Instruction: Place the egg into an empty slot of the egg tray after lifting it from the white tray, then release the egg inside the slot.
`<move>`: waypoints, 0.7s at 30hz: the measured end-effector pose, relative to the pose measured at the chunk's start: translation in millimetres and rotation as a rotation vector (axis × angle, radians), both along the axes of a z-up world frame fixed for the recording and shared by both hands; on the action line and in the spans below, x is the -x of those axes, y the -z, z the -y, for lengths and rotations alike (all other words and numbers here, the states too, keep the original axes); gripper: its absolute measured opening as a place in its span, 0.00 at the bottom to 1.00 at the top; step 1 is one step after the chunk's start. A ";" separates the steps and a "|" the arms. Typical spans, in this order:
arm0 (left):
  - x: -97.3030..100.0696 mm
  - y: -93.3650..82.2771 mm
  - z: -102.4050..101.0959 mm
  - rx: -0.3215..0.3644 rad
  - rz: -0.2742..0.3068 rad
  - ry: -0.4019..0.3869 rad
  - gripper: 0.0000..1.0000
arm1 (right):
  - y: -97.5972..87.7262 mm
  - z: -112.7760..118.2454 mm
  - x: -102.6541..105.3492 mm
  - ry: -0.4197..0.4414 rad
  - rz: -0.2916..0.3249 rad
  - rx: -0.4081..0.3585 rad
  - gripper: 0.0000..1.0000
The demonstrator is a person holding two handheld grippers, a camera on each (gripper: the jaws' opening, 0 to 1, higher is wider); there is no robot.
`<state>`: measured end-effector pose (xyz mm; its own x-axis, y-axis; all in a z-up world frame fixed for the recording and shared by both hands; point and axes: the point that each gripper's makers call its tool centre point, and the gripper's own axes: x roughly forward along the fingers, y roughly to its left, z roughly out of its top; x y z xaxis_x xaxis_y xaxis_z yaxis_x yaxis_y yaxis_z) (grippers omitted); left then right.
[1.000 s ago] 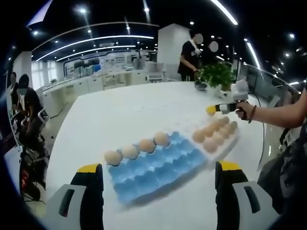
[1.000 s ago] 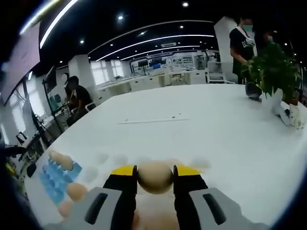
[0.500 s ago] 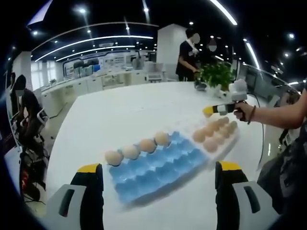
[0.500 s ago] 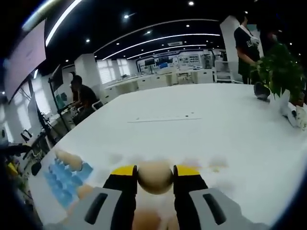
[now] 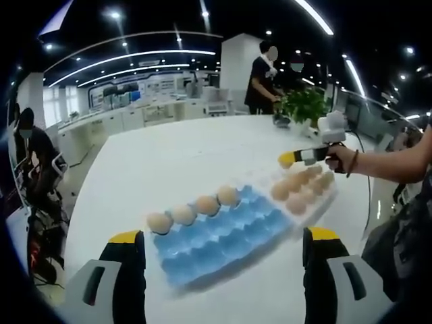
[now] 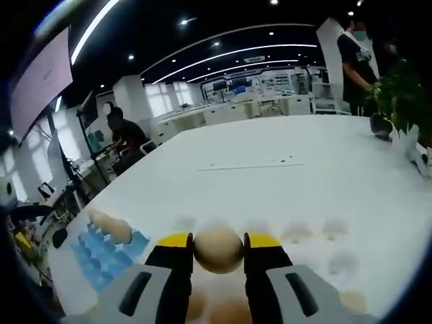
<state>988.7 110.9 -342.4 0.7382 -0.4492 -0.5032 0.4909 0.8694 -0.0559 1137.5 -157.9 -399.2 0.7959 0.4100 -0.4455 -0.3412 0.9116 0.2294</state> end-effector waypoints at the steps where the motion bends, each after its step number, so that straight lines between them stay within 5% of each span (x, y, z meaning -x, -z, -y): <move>1: 0.1 0.3 -0.3 0.000 -0.001 0.000 0.99 | 0.4 -2.9 0.5 -0.007 -0.002 -0.001 0.30; 21: 1.2 2.8 -4.6 -0.004 -0.004 -0.003 0.99 | 0.3 -39.6 4.5 -0.090 -0.009 -0.012 0.30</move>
<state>987.6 115.5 -345.2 0.7372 -0.4454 -0.5080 0.4883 0.8710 -0.0550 1133.1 -118.3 -399.5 0.7512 0.4854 -0.4473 -0.4197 0.8743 0.2439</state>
